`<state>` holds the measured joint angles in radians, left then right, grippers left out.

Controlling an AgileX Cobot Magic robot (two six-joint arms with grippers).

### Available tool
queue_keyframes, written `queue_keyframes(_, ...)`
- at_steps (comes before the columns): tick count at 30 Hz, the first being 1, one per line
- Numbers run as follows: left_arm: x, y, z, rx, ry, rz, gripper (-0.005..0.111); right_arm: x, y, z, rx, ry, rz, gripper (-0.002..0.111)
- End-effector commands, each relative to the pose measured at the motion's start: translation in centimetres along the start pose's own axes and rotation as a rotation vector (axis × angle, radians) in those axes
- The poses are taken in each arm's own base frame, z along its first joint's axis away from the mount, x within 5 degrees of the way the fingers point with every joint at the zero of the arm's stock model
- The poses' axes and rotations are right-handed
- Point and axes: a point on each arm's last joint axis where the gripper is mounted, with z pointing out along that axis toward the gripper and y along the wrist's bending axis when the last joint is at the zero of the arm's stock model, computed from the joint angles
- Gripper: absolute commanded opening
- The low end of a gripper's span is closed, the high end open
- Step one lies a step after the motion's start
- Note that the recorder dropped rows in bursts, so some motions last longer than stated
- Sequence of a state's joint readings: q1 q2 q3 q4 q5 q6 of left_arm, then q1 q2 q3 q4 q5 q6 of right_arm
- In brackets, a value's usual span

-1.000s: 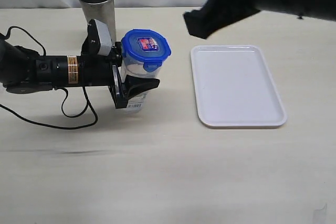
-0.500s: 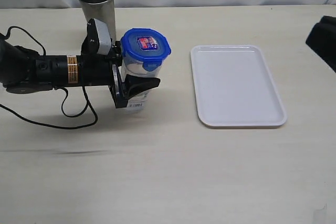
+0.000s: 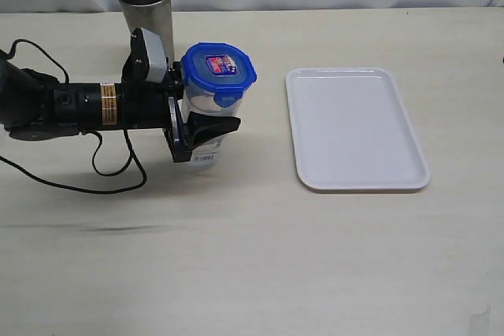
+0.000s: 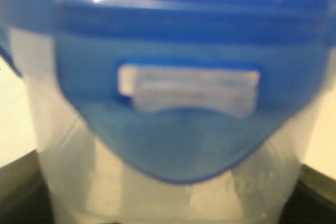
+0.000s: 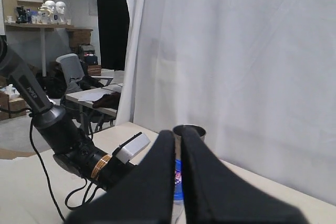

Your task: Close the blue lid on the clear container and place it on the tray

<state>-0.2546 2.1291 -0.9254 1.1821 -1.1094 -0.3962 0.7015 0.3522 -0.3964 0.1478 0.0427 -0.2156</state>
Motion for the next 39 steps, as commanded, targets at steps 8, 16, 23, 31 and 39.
queue_keyframes(8,-1.1,0.0,0.0,0.016,-0.084,0.005,0.000,0.5,0.0,0.0,0.004,-0.003,-0.002,0.004)
queue_keyframes(16,-1.1,0.0,0.0,0.020,-0.092,0.006,0.000,4.4,-1.0,-1.1,0.164,0.060,-0.022,0.004)
queue_keyframes(23,-1.1,0.0,0.0,0.018,-0.093,0.005,0.000,6.0,-1.8,-3.4,0.379,0.018,-0.131,0.004)
queue_keyframes(31,-1.1,0.0,0.0,0.020,-0.092,0.006,0.000,6.5,-2.3,-5.1,0.601,-0.032,-0.175,0.004)
queue_keyframes(39,-1.1,0.0,0.0,0.020,-0.092,0.006,0.000,9.5,-3.1,-5.4,0.763,0.082,-0.157,0.004)
